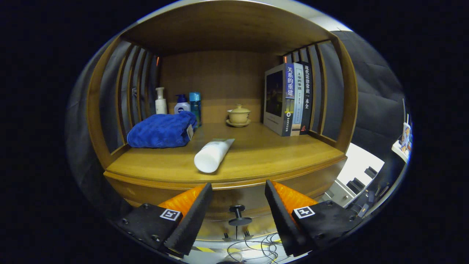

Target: Pull open the drawer, take out the items inside it, and place them on the countertop above the cabinet.

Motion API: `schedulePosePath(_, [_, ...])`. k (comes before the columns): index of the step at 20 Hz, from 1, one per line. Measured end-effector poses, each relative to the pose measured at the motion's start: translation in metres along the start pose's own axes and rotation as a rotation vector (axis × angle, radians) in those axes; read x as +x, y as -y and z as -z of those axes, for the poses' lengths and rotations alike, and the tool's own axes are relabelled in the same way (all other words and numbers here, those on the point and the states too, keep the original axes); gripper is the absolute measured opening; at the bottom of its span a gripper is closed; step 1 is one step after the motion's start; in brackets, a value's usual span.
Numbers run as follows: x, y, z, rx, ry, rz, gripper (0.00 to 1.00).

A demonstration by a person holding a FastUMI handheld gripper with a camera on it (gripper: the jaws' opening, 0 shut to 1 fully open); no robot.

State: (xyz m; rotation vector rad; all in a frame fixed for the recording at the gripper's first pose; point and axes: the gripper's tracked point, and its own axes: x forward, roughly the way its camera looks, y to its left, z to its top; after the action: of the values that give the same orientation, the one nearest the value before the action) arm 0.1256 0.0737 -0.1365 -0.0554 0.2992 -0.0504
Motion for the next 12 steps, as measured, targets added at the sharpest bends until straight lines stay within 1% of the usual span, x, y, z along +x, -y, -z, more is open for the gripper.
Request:
schedulePosePath(7, [-0.049, 0.012, -0.044, 0.012, 0.042, -0.002, 0.96])
schedulePosePath(10, [-0.069, 0.007, -0.076, 0.009, 0.085, -0.024, 0.96])
schedulePosePath(12, [-0.085, 0.007, -0.097, -0.009, 0.118, -0.021, 0.96])
